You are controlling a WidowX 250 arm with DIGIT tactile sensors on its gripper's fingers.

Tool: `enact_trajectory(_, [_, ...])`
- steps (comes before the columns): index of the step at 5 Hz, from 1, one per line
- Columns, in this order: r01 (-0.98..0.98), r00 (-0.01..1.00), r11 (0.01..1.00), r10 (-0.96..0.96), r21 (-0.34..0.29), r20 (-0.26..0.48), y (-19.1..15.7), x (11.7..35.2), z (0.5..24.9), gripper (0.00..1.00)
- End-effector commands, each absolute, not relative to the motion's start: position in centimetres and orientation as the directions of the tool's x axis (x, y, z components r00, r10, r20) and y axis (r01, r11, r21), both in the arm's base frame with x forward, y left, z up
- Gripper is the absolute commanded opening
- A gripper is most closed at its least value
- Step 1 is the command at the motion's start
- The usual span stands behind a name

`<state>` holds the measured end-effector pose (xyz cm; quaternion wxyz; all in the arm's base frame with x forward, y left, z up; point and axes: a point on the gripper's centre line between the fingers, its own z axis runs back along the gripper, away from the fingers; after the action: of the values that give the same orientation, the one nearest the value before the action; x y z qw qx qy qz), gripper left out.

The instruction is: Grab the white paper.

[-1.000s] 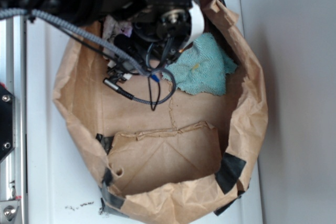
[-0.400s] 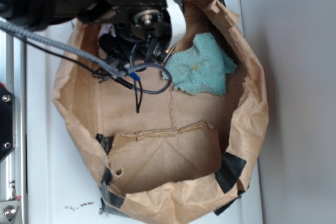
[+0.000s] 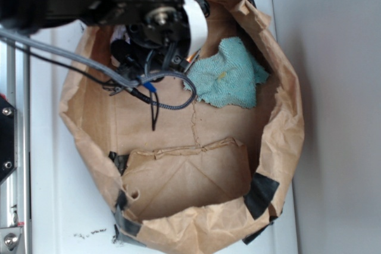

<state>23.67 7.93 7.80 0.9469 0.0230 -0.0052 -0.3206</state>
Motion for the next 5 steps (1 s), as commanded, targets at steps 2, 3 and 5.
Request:
enact_trajectory(2, [0.573,0.814,0.82,-0.571,0.016,0.105,10.5,23.1,12.0,1.0])
enact_trajectory(3, [0.573,0.814,0.82,-0.571,0.016,0.105,10.5,23.1,12.0,1.0])
enact_trajectory(5, [0.596,0.797,0.801,-0.598,0.05,0.079,11.2,23.6,8.0,1.0])
